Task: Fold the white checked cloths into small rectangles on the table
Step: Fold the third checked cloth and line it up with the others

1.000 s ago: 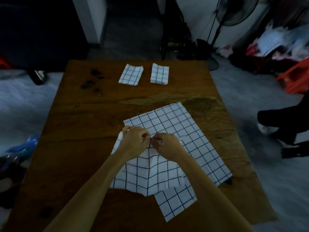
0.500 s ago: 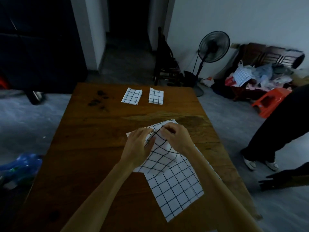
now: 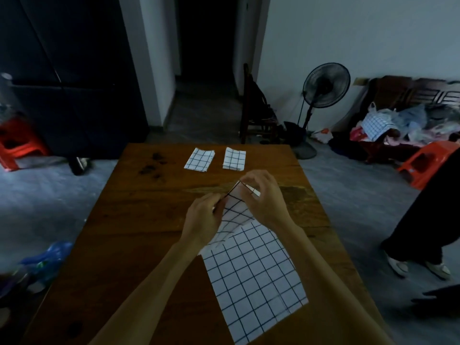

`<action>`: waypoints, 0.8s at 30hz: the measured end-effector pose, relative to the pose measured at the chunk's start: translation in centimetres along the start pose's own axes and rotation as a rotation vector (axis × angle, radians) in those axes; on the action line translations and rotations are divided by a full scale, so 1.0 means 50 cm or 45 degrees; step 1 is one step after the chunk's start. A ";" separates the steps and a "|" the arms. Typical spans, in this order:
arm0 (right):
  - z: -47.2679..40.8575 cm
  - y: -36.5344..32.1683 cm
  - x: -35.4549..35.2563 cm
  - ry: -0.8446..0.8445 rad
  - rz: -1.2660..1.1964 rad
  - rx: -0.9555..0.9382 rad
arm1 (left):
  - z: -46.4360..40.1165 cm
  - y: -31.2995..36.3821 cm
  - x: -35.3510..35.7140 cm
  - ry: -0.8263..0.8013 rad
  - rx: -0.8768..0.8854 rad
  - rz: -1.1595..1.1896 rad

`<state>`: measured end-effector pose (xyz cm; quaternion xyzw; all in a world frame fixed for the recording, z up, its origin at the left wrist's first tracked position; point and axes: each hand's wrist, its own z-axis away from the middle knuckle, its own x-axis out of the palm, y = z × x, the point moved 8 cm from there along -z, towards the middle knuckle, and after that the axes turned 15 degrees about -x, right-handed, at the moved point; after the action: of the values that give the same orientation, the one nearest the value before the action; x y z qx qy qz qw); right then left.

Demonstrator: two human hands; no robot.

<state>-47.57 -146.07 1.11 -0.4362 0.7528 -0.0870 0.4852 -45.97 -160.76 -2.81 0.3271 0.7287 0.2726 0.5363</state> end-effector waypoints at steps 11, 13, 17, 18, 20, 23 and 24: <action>-0.007 0.072 -0.037 -0.197 -0.191 -0.048 | -0.003 0.071 0.043 0.046 -0.016 -0.105; -0.009 0.076 -0.040 -0.178 -0.288 -0.034 | 0.000 0.074 0.042 0.039 -0.017 -0.141; -0.021 0.077 -0.058 -0.076 -0.356 -0.038 | 0.011 0.056 0.026 0.028 -0.077 -0.219; -0.024 0.077 -0.062 -0.052 -0.361 -0.042 | 0.014 0.047 0.019 0.030 -0.096 -0.229; -0.029 0.077 -0.065 -0.022 -0.359 -0.039 | 0.018 0.029 0.008 0.045 -0.141 -0.232; -0.031 0.081 -0.055 -0.030 -0.313 -0.024 | 0.013 0.016 -0.002 0.067 -0.181 -0.231; -0.031 0.078 -0.055 -0.018 -0.253 -0.052 | 0.011 0.017 -0.006 0.074 -0.175 -0.244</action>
<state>-50.64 -142.15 1.55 -0.5191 0.7041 -0.1162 0.4705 -45.22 -160.44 -2.14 0.2104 0.7514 0.2790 0.5597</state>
